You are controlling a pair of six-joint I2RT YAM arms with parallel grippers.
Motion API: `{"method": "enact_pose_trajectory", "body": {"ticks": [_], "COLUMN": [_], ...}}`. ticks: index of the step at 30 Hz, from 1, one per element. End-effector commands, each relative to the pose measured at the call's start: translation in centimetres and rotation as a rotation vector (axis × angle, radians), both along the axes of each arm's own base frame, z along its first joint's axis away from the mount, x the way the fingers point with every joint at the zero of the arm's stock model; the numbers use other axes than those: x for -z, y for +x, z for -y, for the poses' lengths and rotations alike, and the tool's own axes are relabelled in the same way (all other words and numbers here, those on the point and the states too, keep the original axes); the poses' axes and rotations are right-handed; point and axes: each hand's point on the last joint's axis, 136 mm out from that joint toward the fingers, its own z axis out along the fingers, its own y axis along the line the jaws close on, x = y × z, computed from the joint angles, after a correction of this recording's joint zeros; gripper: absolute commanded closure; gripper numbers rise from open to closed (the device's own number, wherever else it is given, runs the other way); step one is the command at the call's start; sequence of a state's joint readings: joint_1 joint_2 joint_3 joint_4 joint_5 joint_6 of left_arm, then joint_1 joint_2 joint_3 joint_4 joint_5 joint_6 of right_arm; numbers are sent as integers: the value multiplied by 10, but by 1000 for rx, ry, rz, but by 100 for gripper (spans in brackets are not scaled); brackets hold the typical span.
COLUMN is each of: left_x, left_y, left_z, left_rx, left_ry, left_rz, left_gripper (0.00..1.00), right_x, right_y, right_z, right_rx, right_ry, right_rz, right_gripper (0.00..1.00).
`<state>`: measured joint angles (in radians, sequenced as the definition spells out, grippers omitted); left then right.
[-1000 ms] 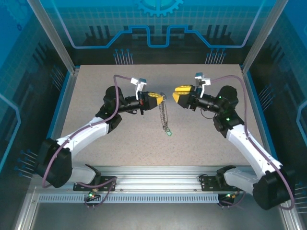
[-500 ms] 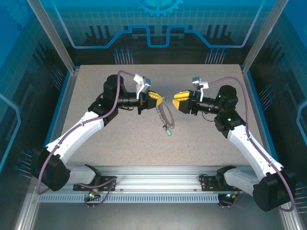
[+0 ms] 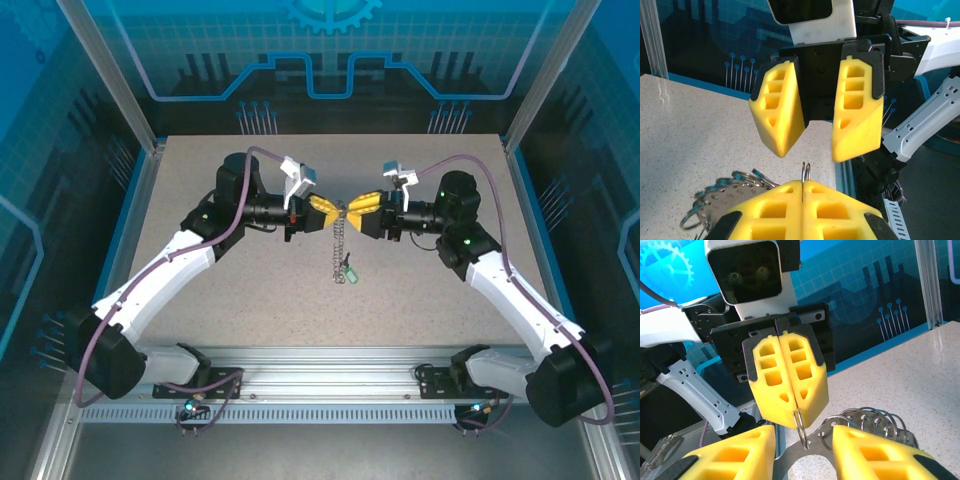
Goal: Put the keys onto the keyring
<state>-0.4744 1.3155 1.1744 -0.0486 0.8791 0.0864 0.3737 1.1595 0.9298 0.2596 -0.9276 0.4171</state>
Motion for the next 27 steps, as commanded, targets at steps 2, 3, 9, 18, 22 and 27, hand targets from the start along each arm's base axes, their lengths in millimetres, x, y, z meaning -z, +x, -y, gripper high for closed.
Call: {"method": "enact_pose_trajectory", "body": {"ticks": [2, 3, 9, 18, 22, 27], "left_x": [-23, -23, -22, -22, -22, -17], "left_y": [-12, -12, -12, -11, -7, -8], "left_z": [2, 1, 2, 2, -2, -14], "left_rx": [54, 54, 59, 55, -8, -86], "left_ry": [-33, -32, -30, -34, -29, -56], "left_rz": [62, 62, 50, 39, 29, 5], "left_gripper": [100, 100, 100, 100, 79, 65], "right_x": [-7, -7, -7, -7, -5, -13], "right_y": [-7, -6, -6, -4, 0, 1], "right_z": [-8, -9, -14, -17, -12, -4], "right_rx": [-48, -50, -57, -58, -26, -4], "right_ry": [-3, -3, -4, -8, -7, 23], "right_rz": [28, 30, 33, 39, 49, 69], "right_gripper": [67, 68, 73, 100, 100, 100]}}
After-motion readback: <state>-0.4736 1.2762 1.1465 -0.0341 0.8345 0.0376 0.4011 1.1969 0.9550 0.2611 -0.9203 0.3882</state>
